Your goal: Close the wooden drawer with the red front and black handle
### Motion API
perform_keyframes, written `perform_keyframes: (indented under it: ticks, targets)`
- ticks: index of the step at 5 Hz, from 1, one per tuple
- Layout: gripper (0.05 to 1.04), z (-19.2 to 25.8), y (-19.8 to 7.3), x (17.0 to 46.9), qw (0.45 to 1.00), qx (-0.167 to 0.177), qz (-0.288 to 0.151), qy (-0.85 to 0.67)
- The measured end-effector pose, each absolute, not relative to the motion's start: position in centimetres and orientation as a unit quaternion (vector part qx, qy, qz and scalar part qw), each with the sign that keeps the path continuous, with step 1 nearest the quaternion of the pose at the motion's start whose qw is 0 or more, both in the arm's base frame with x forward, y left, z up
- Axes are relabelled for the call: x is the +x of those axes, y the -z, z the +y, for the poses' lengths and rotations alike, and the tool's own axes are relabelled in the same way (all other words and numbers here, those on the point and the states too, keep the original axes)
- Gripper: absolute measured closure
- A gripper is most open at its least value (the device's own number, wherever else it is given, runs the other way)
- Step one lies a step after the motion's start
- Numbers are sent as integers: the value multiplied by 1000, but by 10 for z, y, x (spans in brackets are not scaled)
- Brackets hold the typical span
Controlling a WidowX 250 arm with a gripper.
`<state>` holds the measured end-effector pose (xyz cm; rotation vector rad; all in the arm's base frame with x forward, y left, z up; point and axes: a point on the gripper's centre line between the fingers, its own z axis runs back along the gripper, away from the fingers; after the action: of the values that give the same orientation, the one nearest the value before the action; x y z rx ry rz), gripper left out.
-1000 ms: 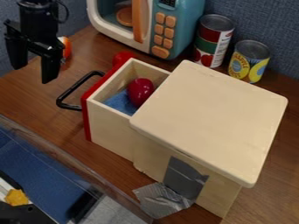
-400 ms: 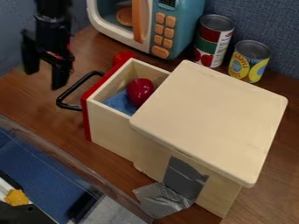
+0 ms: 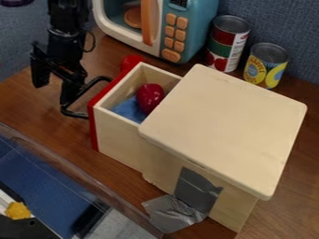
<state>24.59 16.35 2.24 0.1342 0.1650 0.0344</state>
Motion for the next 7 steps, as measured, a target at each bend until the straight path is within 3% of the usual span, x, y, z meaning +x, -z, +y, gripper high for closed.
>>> perform_keyframes:
  ticks: [4,6,7]
  targets:
    - [83,83,-17,268,998,5,59,22]
    - [84,68,-18,275,998,-1,52,31]
    - [84,73,-32,272,998,-10,55,6]
